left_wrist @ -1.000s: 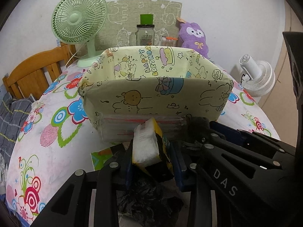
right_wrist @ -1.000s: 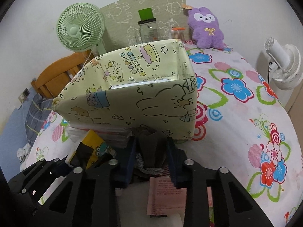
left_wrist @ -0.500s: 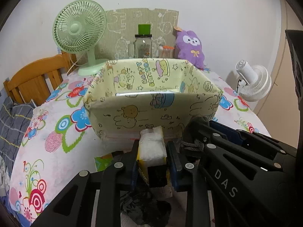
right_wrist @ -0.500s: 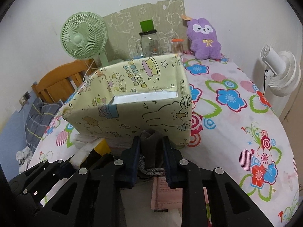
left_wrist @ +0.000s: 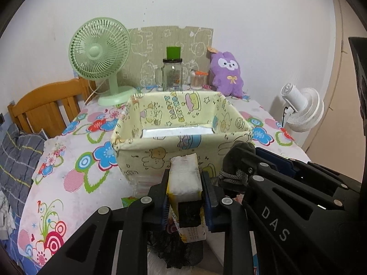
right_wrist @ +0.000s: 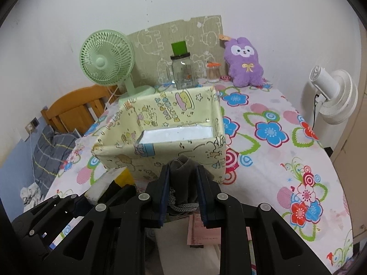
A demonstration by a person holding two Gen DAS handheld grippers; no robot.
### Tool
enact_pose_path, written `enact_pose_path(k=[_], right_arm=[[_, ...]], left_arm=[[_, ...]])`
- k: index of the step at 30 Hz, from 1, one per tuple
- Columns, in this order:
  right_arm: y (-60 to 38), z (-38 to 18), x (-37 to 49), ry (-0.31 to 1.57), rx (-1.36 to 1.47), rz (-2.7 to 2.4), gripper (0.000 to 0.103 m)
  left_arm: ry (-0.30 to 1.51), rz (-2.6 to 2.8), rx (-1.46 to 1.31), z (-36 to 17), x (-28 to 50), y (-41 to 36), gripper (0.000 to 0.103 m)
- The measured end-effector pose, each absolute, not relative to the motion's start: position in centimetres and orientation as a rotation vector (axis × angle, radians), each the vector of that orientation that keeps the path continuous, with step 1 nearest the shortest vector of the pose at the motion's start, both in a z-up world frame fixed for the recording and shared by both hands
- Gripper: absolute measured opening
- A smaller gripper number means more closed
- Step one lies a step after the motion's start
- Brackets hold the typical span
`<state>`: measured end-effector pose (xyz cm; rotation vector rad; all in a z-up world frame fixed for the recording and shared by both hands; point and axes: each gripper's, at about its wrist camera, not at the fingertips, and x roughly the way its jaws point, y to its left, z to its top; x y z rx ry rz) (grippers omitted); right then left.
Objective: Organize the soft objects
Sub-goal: 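Grasp the grey sock with the right tool while the left tool grasps the white-yellow packet, then carry the grey sock and white-yellow packet over the fabric box with both tools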
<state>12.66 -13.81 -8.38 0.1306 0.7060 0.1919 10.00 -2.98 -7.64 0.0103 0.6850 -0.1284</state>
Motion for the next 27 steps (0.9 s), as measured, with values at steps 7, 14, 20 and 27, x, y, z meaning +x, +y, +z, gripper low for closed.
enact_pose_path(k=[7, 14, 20, 27], right_arm=[[-14.0, -6.6, 11.7, 0.671, 0.132, 0.192, 0.026], [-14.1, -4.8, 10.7, 0.634, 0.128, 0.192, 0.026], [-14.1, -3.4, 9.9, 0.610, 0.116, 0.184, 0.026], [-14.3, -2.1, 9.4, 0.588, 0.108, 0.163, 0.026]], left_arm=[[0.650, -0.128, 0.016, -6.1, 9.1, -3.2, 0.023], [0.616, -0.130, 0.027, -4.6, 8.2, -3.5, 0.023], [0.592, -0.136, 0.037, -3.3, 7.6, -3.8, 0.022], [0.566, -0.148, 0.045, -2.1, 7.5, -4.0, 0.022]])
